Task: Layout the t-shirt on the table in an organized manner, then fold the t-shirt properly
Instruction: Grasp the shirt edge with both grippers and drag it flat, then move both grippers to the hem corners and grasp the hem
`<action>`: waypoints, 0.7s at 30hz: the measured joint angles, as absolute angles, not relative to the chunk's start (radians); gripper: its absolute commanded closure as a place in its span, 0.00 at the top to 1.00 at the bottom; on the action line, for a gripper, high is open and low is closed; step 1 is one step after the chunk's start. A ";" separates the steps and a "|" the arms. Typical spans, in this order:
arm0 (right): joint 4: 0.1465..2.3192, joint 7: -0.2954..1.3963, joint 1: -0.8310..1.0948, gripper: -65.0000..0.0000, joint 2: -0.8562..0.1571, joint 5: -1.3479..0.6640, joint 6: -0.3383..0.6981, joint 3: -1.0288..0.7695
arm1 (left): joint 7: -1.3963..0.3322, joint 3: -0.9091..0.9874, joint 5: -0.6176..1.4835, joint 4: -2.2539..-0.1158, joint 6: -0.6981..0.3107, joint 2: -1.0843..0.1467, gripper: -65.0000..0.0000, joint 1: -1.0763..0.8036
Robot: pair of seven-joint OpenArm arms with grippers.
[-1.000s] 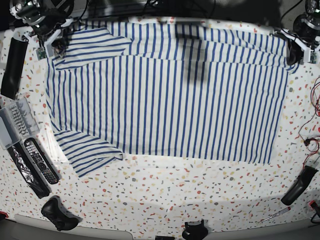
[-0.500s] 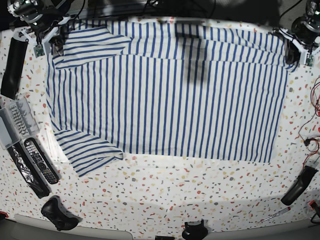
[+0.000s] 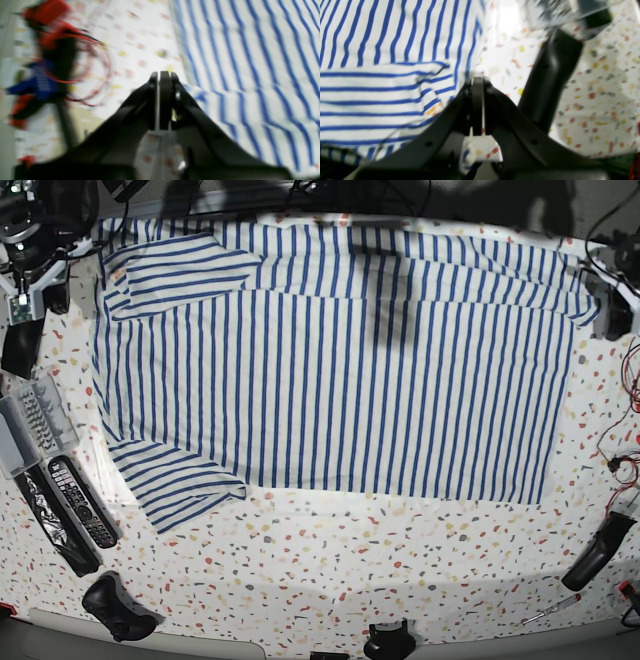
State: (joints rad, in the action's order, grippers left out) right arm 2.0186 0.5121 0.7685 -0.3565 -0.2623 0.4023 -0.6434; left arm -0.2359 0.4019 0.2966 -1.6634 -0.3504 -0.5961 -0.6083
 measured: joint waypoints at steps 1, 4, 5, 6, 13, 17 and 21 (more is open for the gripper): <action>2.019 0.489 0.760 0.29 -0.361 -0.269 0.403 -0.643 | -0.237 0.408 0.297 -1.663 -0.348 -0.596 0.24 -0.590; 2.019 0.481 0.690 0.42 -0.368 -0.353 0.403 -0.642 | -0.242 0.405 0.357 -1.663 -0.361 -0.595 0.29 -0.514; 2.019 0.493 0.660 0.42 -0.373 -0.369 0.403 -0.634 | -0.248 0.405 0.393 -1.663 -0.371 -0.594 0.29 -0.481; 2.018 0.514 0.630 0.42 -0.384 -0.373 0.403 -0.619 | -0.259 0.401 0.419 -1.663 -0.377 -0.594 0.29 -0.446; 1.903 0.598 0.403 0.41 -0.442 -0.335 0.405 -0.487 | -0.314 0.265 0.446 -1.646 -0.403 -0.596 0.29 -0.172; 1.798 0.639 0.279 0.41 -0.466 -0.343 0.398 -0.454 | -0.339 0.125 0.431 -1.486 -0.403 -0.590 0.30 0.017; 1.745 0.642 0.233 0.41 -0.462 -0.345 0.402 -0.452 | -0.314 0.006 0.392 -1.209 -0.397 -0.563 0.31 0.198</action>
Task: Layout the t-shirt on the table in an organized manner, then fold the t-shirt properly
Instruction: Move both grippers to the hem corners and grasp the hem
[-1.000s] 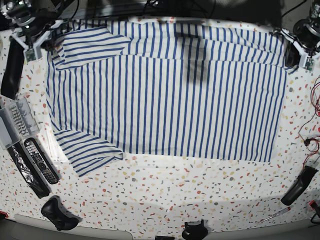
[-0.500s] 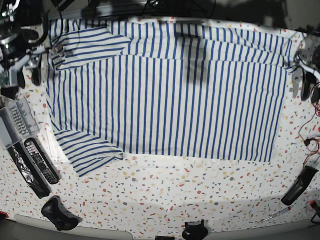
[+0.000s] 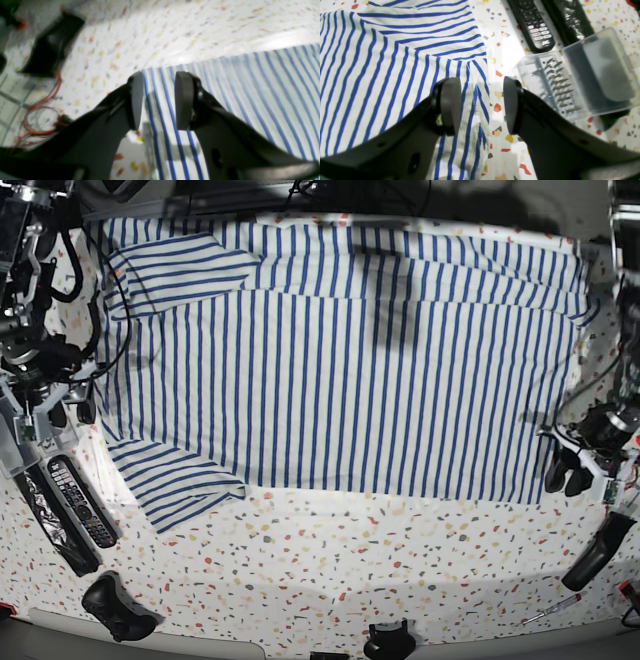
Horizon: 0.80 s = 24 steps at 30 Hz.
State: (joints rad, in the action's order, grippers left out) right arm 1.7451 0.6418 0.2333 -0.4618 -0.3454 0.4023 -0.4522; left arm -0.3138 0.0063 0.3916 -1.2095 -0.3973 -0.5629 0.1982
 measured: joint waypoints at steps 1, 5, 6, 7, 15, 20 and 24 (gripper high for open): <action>1.741 0.650 0.228 0.41 -0.463 -0.341 0.402 -0.451 | -0.310 -0.015 0.396 -1.135 -0.398 -0.557 0.32 0.249; 1.742 0.645 0.227 0.41 -0.479 -0.342 0.400 -0.451 | -0.241 -0.062 0.396 -0.855 -0.420 -0.518 0.32 0.439; 1.742 0.649 0.227 0.41 -0.485 -0.342 0.401 -0.451 | -0.224 -0.065 0.396 -0.792 -0.432 -0.510 0.34 0.476; 1.742 0.653 0.227 0.41 -0.493 -0.344 0.401 -0.450 | -0.209 -0.065 0.399 -0.731 -0.453 -0.501 0.34 0.509; 1.742 0.700 0.227 0.41 -0.527 -0.342 0.400 -0.450 | -0.154 -0.065 0.280 -0.464 -0.477 -0.458 0.34 0.604; 1.742 0.701 0.228 0.41 -0.527 -0.344 0.400 -0.450 | -0.156 -0.065 0.280 -0.464 -0.472 -0.465 0.34 0.593; 1.742 0.703 0.227 0.41 -0.527 -0.344 0.400 -0.450 | -0.156 -0.065 0.280 -0.455 -0.447 -0.463 0.34 0.594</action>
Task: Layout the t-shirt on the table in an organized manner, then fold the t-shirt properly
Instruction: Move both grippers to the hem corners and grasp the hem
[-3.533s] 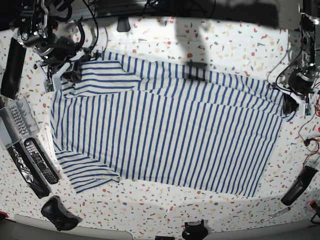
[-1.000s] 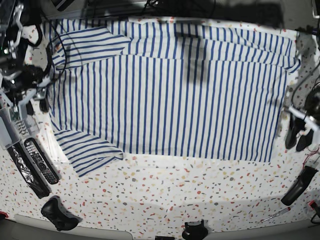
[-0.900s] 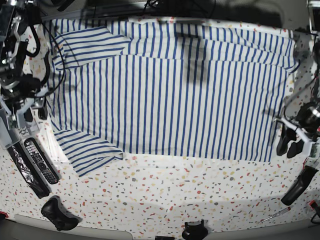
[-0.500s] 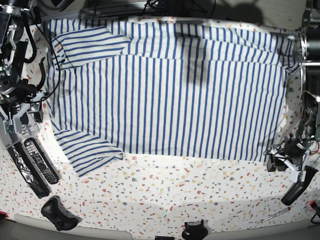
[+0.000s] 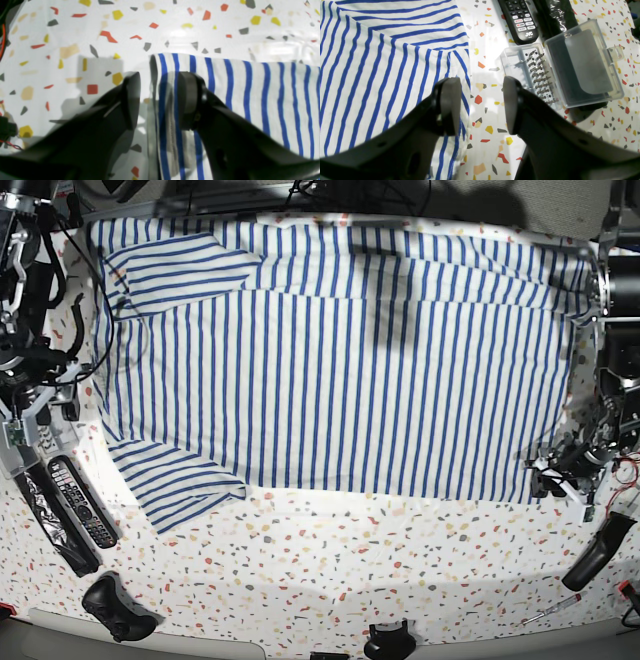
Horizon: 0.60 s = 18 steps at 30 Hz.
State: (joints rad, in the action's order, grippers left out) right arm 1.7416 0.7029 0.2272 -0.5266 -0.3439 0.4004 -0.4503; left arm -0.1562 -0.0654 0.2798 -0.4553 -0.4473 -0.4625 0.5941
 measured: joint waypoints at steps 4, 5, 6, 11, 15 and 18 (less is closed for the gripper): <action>1.742 0.708 0.227 0.41 -0.527 -0.344 0.400 -0.450 | -0.147 -0.065 0.283 -0.422 -0.446 -0.450 0.34 0.593; 1.742 0.709 0.227 0.41 -0.527 -0.344 0.400 -0.450 | -0.142 -0.064 0.283 -0.414 -0.447 -0.443 0.34 0.594; 1.742 0.709 0.227 0.41 -0.527 -0.344 0.401 -0.450 | -0.139 -0.064 0.284 -0.408 -0.446 -0.437 0.34 0.596; 1.742 0.711 0.227 0.41 -0.527 -0.344 0.400 -0.450 | -0.138 -0.064 0.283 -0.402 -0.504 -0.418 0.33 0.596; 1.742 0.716 0.227 0.41 -0.527 -0.344 0.400 -0.450 | -0.142 -0.064 0.284 -0.402 -0.544 -0.419 0.17 0.597; 1.742 0.696 0.228 0.41 -0.527 -0.344 0.400 -0.450 | -0.153 -0.064 0.283 -0.402 -0.544 -0.419 0.00 0.597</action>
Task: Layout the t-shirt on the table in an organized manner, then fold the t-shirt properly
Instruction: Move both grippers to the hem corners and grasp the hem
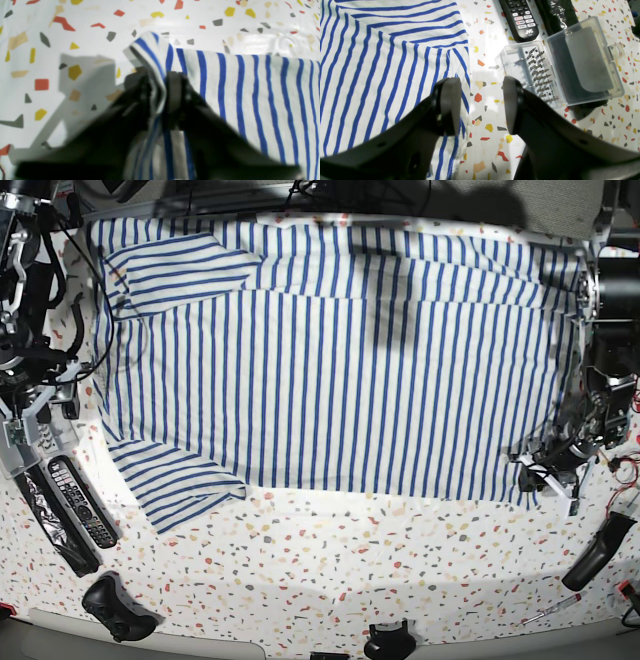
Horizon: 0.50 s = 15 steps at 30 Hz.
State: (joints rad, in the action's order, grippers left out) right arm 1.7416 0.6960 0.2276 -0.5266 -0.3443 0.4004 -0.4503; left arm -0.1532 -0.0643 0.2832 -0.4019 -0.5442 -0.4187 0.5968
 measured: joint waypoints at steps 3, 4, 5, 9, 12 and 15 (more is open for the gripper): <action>1.742 0.526 0.228 0.41 -0.527 -0.342 0.401 -0.450 | -0.140 -0.064 0.283 -0.402 -0.544 -0.419 0.00 0.597; 1.742 0.461 0.227 0.41 -0.527 -0.342 0.400 -0.450 | -0.134 -0.064 0.283 -0.402 -0.543 -0.419 0.00 0.597; 1.742 0.410 0.227 0.41 -0.527 -0.342 0.400 -0.450 | -0.130 -0.064 0.283 -0.402 -0.543 -0.419 0.00 0.596; 1.720 0.444 0.168 0.41 -0.524 -0.342 0.406 -0.450 | -0.127 -0.064 0.283 -0.402 -0.543 -0.418 0.00 0.599; 1.616 0.457 0.067 0.42 -0.531 -0.358 0.403 -0.439 | -0.129 -0.064 0.283 -0.401 -0.543 -0.418 0.00 0.602; 1.462 0.492 -0.051 0.45 -0.566 -0.369 0.399 -0.373 | -0.131 -0.064 0.283 -0.400 -0.543 -0.418 0.00 0.605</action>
State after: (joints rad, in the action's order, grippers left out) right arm 1.4624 0.4923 -0.0513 -0.5655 -0.3695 0.3992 -0.3733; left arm -0.1314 -0.0643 0.2829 -0.3996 -0.5434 -0.4179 0.6048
